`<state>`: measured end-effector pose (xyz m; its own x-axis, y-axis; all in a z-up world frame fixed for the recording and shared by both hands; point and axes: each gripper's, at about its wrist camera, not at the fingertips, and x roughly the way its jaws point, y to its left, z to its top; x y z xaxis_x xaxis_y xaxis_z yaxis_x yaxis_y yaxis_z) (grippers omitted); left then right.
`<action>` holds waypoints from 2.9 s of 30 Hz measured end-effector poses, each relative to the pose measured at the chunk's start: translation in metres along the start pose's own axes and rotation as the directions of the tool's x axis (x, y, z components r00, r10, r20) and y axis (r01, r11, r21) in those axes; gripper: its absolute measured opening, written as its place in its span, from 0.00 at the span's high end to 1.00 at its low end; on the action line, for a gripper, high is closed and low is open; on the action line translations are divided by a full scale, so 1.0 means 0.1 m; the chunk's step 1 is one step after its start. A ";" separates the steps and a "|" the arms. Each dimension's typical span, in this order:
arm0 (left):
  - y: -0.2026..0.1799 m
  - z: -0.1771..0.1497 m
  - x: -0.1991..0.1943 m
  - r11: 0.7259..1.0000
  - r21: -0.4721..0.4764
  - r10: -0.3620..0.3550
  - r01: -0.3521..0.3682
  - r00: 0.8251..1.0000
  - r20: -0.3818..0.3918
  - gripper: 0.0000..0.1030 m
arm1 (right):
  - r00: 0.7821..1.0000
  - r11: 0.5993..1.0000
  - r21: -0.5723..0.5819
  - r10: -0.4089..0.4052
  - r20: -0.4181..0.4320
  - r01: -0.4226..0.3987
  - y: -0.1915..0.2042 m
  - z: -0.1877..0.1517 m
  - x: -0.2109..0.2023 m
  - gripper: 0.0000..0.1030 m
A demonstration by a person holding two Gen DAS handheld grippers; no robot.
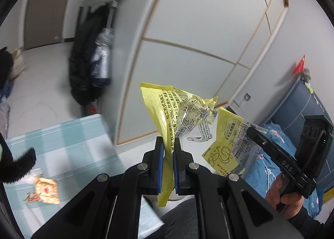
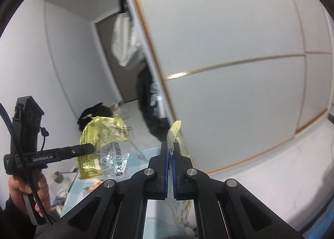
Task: Collect trash
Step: 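Carry yellow bag in left gripper while right carries its bag to bin, then open right gripper over the bin while left gripper then releases its bag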
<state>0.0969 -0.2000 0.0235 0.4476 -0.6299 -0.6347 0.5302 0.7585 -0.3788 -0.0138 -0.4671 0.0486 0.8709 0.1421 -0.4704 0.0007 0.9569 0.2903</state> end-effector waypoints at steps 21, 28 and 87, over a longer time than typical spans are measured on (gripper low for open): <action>-0.29 -0.17 1.71 0.998 0.005 -0.054 0.058 0.951 -0.305 0.96 | 0.952 0.921 0.342 -0.085 -0.294 0.188 -1.76 -1.08 1.13 0.98; -0.22 -0.33 2.13 0.998 -0.028 -0.059 0.052 0.911 -0.407 0.96 | 0.920 0.869 0.446 -0.028 -0.392 0.216 -2.07 -1.60 1.60 0.97; -0.32 -0.87 2.82 0.989 0.123 0.144 -0.085 0.753 -0.642 0.34 | 0.881 0.804 0.490 -0.087 -0.465 0.338 -2.32 -1.87 1.27 0.10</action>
<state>0.1437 -0.3877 -0.2015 -0.0490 -0.2573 -0.9651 0.5749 0.7829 -0.2379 0.0052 -0.6240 -0.2343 0.5390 0.1597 -0.8270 0.5356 0.6928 0.4828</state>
